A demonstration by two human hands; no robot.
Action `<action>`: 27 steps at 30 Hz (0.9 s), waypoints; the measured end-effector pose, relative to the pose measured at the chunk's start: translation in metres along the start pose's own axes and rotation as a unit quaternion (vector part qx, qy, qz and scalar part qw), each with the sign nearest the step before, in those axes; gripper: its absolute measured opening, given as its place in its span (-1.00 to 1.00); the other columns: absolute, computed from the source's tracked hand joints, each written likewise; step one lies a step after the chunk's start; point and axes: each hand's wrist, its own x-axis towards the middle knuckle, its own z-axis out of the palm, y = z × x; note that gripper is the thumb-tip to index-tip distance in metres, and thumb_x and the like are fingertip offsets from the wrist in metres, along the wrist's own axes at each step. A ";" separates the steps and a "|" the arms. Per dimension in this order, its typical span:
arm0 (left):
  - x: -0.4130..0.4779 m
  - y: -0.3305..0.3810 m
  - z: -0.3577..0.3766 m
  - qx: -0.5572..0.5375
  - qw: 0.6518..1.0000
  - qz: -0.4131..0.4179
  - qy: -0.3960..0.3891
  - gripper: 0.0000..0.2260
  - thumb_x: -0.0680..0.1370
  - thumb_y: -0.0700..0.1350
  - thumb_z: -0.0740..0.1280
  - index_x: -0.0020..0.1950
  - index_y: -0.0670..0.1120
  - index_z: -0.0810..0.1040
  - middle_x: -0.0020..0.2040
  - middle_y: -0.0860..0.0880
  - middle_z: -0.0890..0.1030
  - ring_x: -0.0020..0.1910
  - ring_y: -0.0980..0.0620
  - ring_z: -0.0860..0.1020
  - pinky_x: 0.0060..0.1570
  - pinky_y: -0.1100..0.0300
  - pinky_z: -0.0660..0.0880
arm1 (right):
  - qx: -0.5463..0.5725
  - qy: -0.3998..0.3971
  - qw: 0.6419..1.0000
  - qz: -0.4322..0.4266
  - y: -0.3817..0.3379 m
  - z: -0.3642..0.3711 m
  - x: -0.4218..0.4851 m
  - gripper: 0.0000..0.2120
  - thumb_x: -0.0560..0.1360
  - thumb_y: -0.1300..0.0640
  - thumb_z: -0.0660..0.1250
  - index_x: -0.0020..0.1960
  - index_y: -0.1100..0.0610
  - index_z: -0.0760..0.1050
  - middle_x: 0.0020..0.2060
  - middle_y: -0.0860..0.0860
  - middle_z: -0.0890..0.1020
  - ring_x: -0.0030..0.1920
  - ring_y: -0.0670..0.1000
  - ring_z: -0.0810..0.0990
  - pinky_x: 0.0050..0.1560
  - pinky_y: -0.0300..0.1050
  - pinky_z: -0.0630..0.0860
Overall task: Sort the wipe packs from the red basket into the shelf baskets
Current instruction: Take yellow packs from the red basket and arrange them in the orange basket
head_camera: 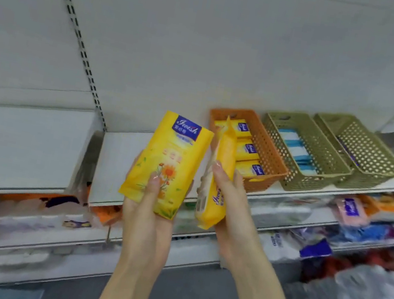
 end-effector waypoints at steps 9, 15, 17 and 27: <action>0.019 -0.078 0.059 -0.011 0.993 -0.114 -0.025 -0.49 0.50 0.05 0.23 0.45 -0.02 0.34 0.32 -0.06 0.54 0.28 -0.08 0.52 0.13 -0.09 0.53 | -0.041 0.103 0.992 -0.061 -0.016 -0.074 0.055 -0.44 0.45 -0.23 0.22 0.43 -0.20 0.27 0.31 -0.17 0.48 0.24 -0.16 0.51 0.14 -0.12 0.55; 0.080 -0.080 0.056 -0.012 0.990 -0.139 -0.010 -0.57 0.53 -0.01 0.22 0.38 -0.08 0.42 0.27 -0.11 0.57 0.22 -0.09 0.57 0.08 -0.09 0.56 | 0.068 0.093 0.993 0.023 -0.028 -0.104 0.101 -0.38 0.26 0.12 0.48 0.30 0.02 0.41 0.08 0.07 0.66 0.04 0.07 0.67 0.00 0.09 0.62; 0.103 -0.077 0.052 -0.025 0.990 -0.138 0.017 -0.63 0.51 -0.03 0.23 0.29 -0.10 0.48 0.22 -0.10 0.61 0.17 -0.09 0.60 0.03 -0.12 0.57 | 0.065 0.094 0.993 0.028 -0.032 -0.117 0.115 -0.44 0.28 0.17 0.46 0.27 0.03 0.44 0.05 0.06 0.68 -0.02 0.05 0.68 -0.13 0.02 0.63; 0.167 -0.082 0.047 0.023 0.987 -0.150 0.056 -0.78 0.58 -0.08 0.20 0.18 -0.07 0.51 0.11 -0.06 0.67 0.11 -0.07 0.63 -0.10 -0.11 0.61 | -0.095 0.100 0.990 -0.035 -0.035 -0.154 0.176 -0.21 0.22 0.20 0.54 0.34 -0.22 0.34 0.17 -0.05 0.62 0.11 -0.01 0.62 0.00 -0.02 0.60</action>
